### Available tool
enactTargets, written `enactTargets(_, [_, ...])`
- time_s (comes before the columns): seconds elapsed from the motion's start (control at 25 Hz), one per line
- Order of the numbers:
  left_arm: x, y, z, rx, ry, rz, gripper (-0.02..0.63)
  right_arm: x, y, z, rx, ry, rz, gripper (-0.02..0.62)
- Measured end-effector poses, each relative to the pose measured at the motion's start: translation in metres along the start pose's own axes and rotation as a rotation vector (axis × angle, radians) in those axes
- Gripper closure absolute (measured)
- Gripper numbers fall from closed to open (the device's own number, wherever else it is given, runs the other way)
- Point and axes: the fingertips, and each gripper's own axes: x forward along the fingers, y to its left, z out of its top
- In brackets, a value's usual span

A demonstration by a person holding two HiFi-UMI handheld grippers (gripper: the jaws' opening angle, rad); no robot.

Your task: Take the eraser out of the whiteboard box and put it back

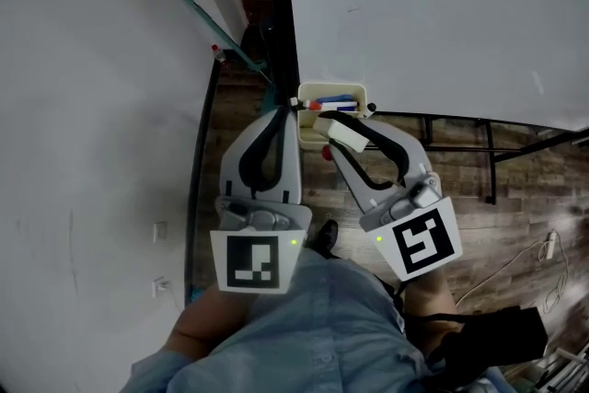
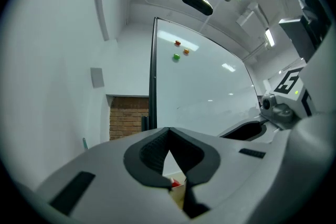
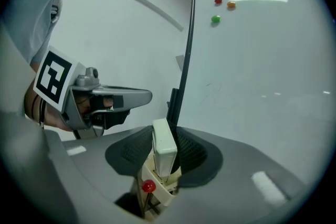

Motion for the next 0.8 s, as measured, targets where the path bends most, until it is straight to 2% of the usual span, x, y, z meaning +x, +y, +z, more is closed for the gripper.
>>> enactTargets(0.44, [-0.016,-0.021,0.030,0.030,-0.073,0.017,0.601,-0.044,-0.011,0.040,-0.016,-0.111,-0.047,0.459])
enactTargets(0.8, [-0.018,-0.023,0.035,0.042,-0.086,0.026,0.601,-0.050,-0.014,0.047,-0.028,-0.140,-0.044,0.459])
